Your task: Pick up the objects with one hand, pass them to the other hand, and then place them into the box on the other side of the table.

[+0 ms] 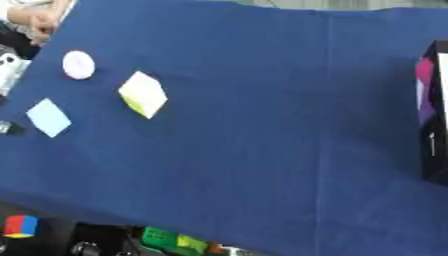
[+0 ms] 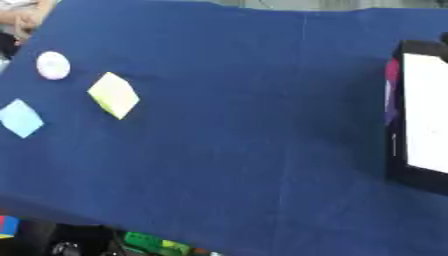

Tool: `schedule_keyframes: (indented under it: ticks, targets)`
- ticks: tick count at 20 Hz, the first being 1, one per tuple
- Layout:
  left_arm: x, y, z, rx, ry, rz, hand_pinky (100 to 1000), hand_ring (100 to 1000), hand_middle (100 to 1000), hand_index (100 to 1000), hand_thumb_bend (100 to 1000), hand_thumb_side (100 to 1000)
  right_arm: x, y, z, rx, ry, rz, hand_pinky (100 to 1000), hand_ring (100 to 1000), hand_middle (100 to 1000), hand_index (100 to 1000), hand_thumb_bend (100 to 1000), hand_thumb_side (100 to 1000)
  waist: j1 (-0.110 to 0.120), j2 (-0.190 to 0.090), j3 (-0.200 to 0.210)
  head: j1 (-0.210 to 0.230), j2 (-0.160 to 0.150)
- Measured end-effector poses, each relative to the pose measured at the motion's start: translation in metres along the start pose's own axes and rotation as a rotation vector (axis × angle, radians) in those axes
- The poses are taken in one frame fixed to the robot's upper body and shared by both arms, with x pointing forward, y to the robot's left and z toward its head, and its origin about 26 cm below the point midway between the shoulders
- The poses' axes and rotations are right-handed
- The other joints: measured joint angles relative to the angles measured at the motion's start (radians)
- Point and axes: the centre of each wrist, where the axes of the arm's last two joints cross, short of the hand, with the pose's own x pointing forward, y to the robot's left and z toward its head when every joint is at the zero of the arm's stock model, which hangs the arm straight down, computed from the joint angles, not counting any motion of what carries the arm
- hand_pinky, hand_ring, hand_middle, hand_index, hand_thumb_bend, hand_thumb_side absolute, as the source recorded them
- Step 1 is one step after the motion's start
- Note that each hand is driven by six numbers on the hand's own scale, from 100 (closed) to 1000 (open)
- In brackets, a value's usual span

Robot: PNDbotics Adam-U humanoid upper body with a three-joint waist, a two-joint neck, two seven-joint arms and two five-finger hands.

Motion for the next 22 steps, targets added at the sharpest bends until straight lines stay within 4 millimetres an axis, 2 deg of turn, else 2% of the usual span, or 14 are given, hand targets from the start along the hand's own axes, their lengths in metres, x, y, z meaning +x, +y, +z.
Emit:
schedule_keyframes:
  ticks: [7, 8, 14, 18, 22]
  targets:
    - [0.013, -0.010, -0.022, 0.016, 0.050, -0.011, 915, 910, 793, 837, 520, 391, -0.002, 0.000, 0.002, 0.009, 0.013, 0.001, 1000, 1000, 1000, 1000, 100, 563, 0.000, 0.000, 0.000, 0.006, 0.001]
    - [0.014, -0.011, -0.024, 0.017, 0.053, -0.011, 911, 905, 784, 821, 469, 382, -0.002, 0.000, 0.002, 0.009, 0.014, 0.001, 1000, 1000, 1000, 1000, 100, 563, 0.000, 0.000, 0.000, 0.007, 0.001]
    - [0.022, -0.015, -0.031, 0.027, 0.052, 0.006, 903, 897, 769, 778, 430, 360, -0.004, 0.001, 0.003, 0.013, 0.023, 0.005, 1000, 1000, 1000, 1000, 100, 564, -0.001, 0.000, 0.000, 0.013, 0.001]
    - [0.025, -0.015, -0.032, 0.029, 0.045, 0.004, 890, 886, 746, 729, 354, 292, -0.006, 0.002, 0.004, 0.017, 0.030, -0.001, 1000, 1000, 1000, 1000, 100, 564, -0.001, 0.000, 0.000, 0.015, 0.001]
    - [0.026, -0.015, -0.032, 0.026, 0.041, 0.002, 876, 871, 725, 690, 269, 184, -0.006, 0.003, 0.005, 0.021, 0.032, -0.001, 1000, 1000, 1000, 1000, 100, 564, -0.001, 0.000, 0.000, 0.018, 0.002]
